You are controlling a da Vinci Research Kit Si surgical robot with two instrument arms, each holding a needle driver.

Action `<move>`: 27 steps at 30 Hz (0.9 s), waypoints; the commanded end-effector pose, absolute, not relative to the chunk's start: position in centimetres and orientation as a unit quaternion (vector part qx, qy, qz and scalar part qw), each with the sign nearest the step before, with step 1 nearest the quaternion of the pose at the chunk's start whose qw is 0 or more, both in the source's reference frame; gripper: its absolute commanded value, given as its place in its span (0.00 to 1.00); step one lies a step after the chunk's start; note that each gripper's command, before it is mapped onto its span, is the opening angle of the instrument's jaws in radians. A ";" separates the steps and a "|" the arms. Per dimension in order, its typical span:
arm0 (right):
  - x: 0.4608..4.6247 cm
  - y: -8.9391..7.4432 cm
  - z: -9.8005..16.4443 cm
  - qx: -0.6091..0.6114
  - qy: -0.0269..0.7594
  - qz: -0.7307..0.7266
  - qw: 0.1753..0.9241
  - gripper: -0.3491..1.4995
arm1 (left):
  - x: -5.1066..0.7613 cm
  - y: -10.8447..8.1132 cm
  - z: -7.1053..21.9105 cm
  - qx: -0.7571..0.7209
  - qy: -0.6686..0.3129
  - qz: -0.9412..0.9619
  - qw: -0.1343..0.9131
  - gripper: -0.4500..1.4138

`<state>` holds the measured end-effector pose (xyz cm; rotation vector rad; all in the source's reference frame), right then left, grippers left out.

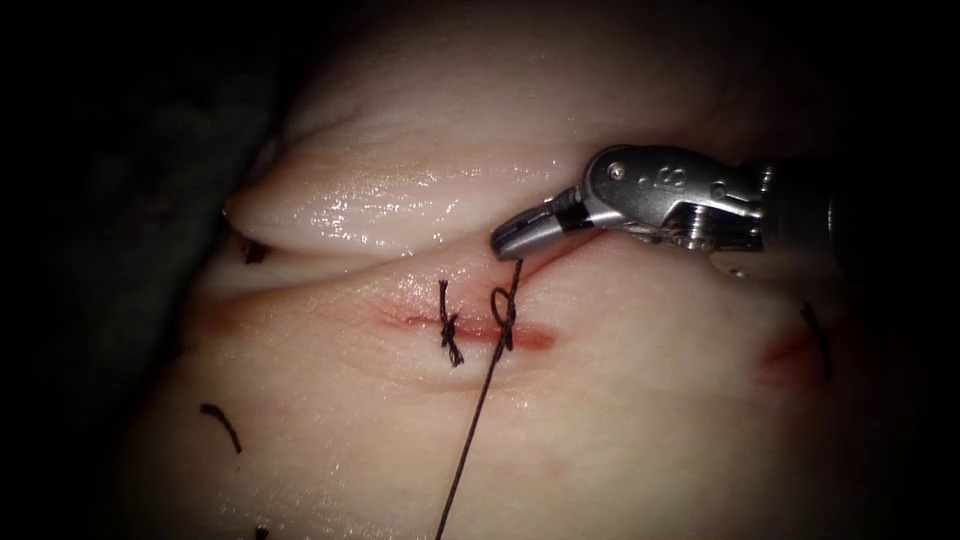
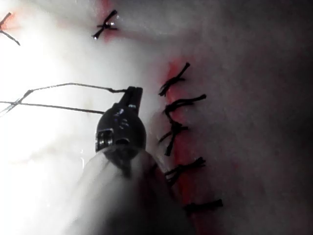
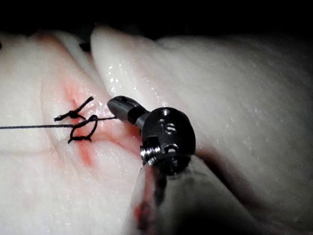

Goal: Wound Closure

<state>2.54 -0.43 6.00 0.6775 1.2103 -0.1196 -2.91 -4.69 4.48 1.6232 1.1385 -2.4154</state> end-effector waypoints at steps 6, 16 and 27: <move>2.58 -0.4 6.1 0.298 0.547 -0.040 0.782 0.00 | -3.11 -5.0 4.7 0.505 0.395 -0.767 0.012 0.00; 2.58 -0.4 6.3 0.288 0.540 -0.036 0.790 0.00 | -3.36 -5.6 4.8 0.491 0.496 -0.714 0.055 0.00; 2.54 -0.3 6.4 0.274 0.526 -0.010 0.805 0.00 | -3.76 -6.0 5.1 0.484 0.549 -0.677 0.083 0.00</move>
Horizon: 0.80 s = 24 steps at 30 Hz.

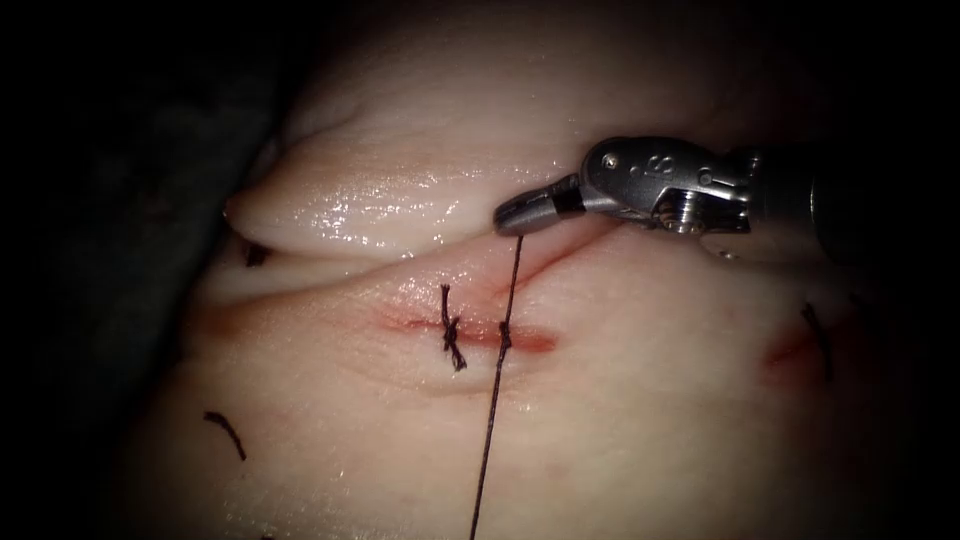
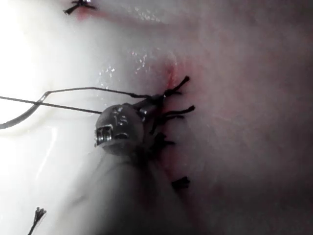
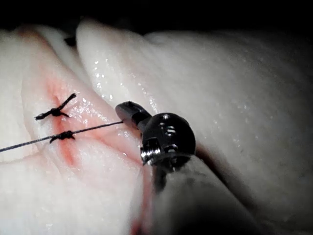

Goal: Wound Closure

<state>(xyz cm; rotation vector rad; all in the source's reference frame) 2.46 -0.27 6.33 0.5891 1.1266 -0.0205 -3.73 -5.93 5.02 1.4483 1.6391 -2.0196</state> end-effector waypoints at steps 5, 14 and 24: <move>2.53 -0.2 6.4 0.265 0.524 -0.001 0.810 0.00 | -3.75 -6.1 5.1 0.477 0.553 -0.676 0.095 0.00; 2.47 -0.1 6.4 0.249 0.531 0.020 0.810 0.00 | -3.64 -6.2 5.3 0.473 0.547 -0.683 0.105 0.00; 2.50 -0.2 6.4 0.251 0.544 0.026 0.800 0.00 | -3.54 -6.2 5.3 0.478 0.540 -0.685 0.103 0.00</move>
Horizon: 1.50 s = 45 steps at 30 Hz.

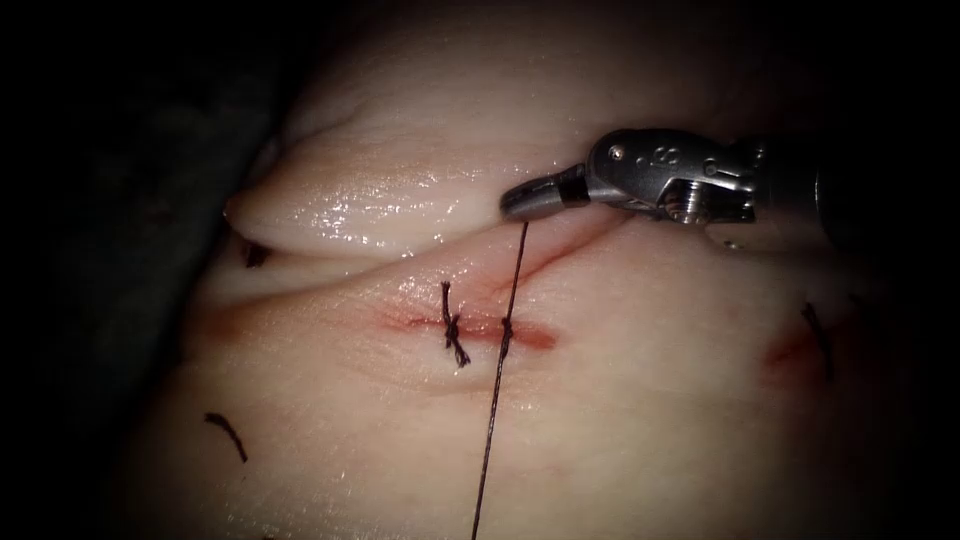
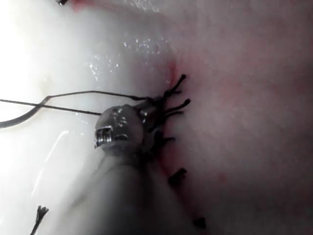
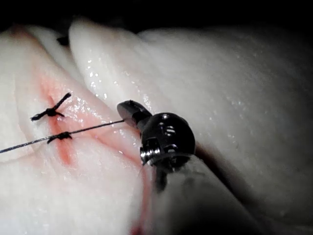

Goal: Wound Closure

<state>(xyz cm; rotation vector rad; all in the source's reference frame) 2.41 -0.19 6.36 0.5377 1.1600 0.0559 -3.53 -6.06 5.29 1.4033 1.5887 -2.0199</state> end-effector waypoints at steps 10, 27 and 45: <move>2.37 -0.2 5.9 0.216 0.588 0.159 0.763 0.98 | -3.12 -4.6 4.3 0.554 0.379 -0.740 0.050 0.00; 1.67 -1.0 4.9 0.061 0.617 0.160 0.768 0.95 | -2.77 -1.6 3.8 0.537 0.002 -0.840 -0.076 0.00; 2.66 -2.2 4.7 0.097 0.599 0.102 0.788 0.92 | -2.03 -0.6 4.0 0.490 -0.154 -0.842 -0.162 0.00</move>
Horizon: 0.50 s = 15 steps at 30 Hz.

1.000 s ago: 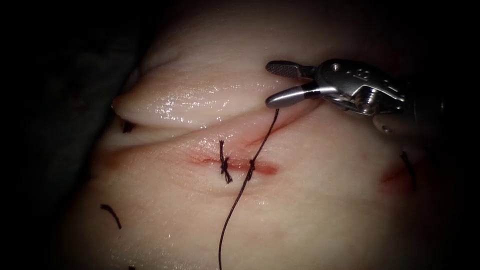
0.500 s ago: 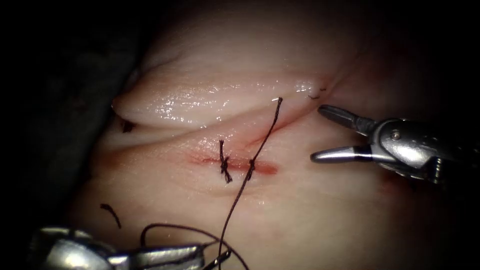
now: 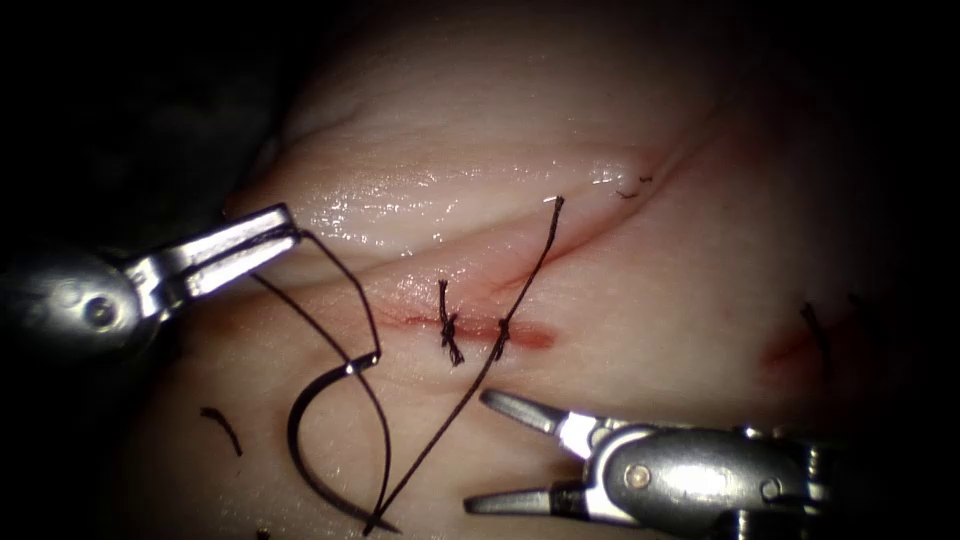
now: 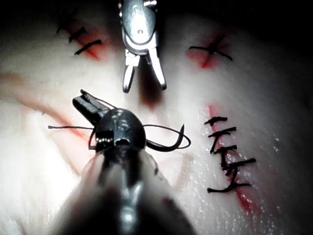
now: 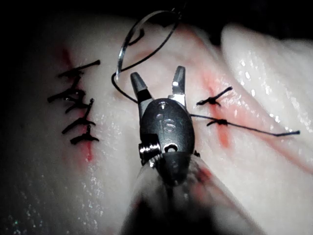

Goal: Wound Closure

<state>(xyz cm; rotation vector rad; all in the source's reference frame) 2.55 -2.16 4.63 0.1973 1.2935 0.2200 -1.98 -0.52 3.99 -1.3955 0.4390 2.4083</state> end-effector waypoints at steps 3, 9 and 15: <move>2.77 -2.2 4.8 0.088 0.592 0.091 0.796 0.94 | -1.81 -0.5 4.0 -0.492 0.158 0.839 0.171 0.00; 2.99 -2.3 5.1 0.078 0.555 0.036 0.828 0.94 | -1.38 -0.4 3.8 -0.497 0.177 0.830 0.182 0.00; 3.25 -2.5 5.4 0.079 0.514 -0.001 0.854 0.92 | -1.17 -0.4 3.8 -0.486 0.193 0.831 0.189 0.00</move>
